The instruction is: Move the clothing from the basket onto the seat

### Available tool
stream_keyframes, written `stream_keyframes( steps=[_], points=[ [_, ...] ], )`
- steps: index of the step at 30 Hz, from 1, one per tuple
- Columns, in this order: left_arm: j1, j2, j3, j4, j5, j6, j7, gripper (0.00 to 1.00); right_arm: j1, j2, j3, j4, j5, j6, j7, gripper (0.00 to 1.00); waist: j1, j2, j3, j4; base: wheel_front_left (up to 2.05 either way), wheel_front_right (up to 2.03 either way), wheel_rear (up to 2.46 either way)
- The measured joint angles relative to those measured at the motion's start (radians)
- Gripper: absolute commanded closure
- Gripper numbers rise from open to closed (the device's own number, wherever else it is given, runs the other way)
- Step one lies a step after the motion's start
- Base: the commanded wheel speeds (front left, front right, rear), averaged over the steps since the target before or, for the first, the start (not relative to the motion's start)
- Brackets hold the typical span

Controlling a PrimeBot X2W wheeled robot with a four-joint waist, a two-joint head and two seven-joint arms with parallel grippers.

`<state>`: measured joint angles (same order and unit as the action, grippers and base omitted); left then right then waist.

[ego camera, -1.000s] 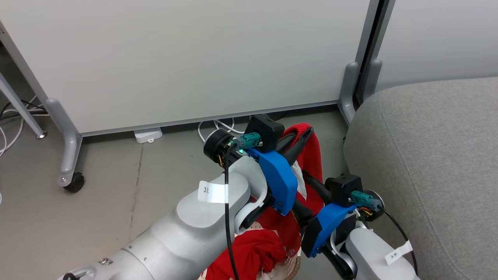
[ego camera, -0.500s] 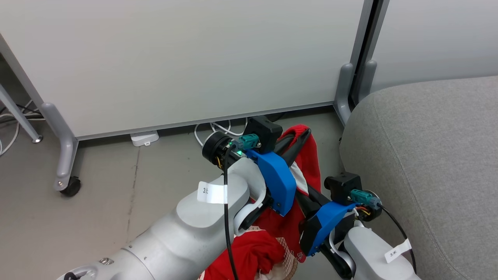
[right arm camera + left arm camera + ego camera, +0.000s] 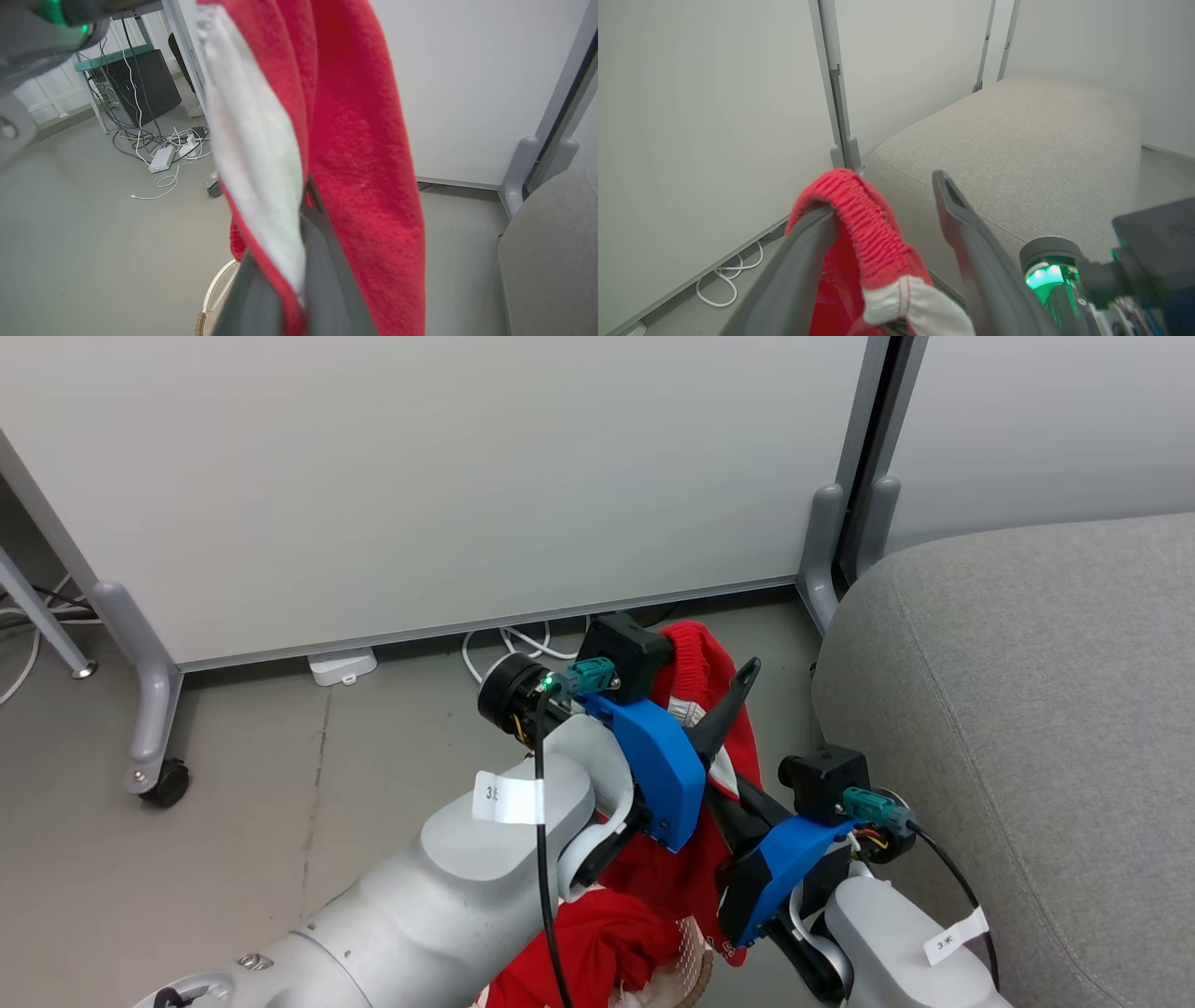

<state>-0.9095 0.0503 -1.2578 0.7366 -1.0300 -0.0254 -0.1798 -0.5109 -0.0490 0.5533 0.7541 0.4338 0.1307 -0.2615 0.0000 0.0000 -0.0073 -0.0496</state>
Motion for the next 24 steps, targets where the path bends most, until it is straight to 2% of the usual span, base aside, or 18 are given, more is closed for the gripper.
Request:
stream_keyframes(
  steps=[12, 17, 24],
  points=[
    [0.0, 0.0, -0.008, 0.009, -0.007, 0.0, -0.026, 0.0, 0.0, 0.0, -0.012, -0.012, -0.007, 0.0, -0.001, 1.0, 0.0001, 0.0, 0.002, -0.003, 0.0, 0.0, 0.0],
    [0.01, 0.001, -0.006, 0.023, 0.002, -0.015, -0.057, 0.0, 0.001, 0.0, -0.036, -0.022, -0.01, 0.0, -0.001, 1.0, 0.0, 0.0, 0.006, -0.002, 0.0, 0.0, 0.0],
    [0.075, 0.04, 0.035, -0.002, 0.036, -0.033, -0.081, 0.0, 0.005, 0.0, -0.096, -0.04, -0.024, 0.0, -0.001, 1.0, 0.0, 0.0, 0.008, 0.007, 0.0, 0.0, 0.0]
  ],
)
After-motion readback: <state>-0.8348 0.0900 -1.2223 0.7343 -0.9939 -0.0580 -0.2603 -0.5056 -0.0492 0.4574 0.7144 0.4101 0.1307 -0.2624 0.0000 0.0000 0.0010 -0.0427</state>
